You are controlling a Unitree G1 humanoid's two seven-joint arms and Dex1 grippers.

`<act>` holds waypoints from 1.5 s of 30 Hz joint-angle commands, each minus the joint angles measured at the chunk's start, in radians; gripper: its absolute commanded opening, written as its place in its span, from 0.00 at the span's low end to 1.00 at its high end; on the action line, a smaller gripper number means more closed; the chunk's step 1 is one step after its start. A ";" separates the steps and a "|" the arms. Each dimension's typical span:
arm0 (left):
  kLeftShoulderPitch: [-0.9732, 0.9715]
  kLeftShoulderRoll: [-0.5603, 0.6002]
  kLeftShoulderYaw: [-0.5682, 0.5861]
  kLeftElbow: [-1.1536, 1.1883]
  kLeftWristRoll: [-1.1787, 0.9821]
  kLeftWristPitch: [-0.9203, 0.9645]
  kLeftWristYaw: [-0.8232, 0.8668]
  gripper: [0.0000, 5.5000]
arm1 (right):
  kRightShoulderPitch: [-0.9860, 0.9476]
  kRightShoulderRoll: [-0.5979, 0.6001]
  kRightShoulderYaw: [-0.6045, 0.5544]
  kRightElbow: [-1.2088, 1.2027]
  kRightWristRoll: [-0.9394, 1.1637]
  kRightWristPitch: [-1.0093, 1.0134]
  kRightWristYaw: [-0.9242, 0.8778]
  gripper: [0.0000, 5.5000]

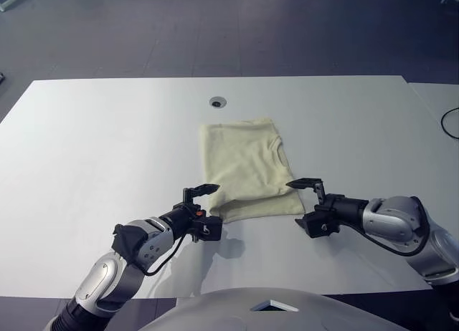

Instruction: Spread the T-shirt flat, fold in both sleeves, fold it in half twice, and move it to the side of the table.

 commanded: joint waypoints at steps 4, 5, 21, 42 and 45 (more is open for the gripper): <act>-0.027 -0.015 -0.052 0.116 0.053 0.054 -0.048 0.57 | -0.096 0.063 0.104 0.146 -0.104 -0.030 -0.044 0.98; -0.030 -0.017 -0.054 0.118 0.051 0.056 -0.050 0.55 | -0.108 0.068 0.112 0.161 -0.109 -0.036 -0.051 0.98; -0.037 0.025 -0.050 0.110 -0.034 0.021 -0.113 0.05 | -0.142 0.070 0.151 0.269 -0.139 -0.076 -0.131 0.90; -0.042 0.071 -0.032 0.105 -0.087 -0.012 -0.116 0.03 | -0.138 0.065 0.157 0.259 -0.128 -0.089 -0.132 0.19; -0.043 0.078 -0.027 0.103 -0.094 -0.014 -0.117 0.03 | -0.138 0.064 0.155 0.257 -0.125 -0.089 -0.125 0.10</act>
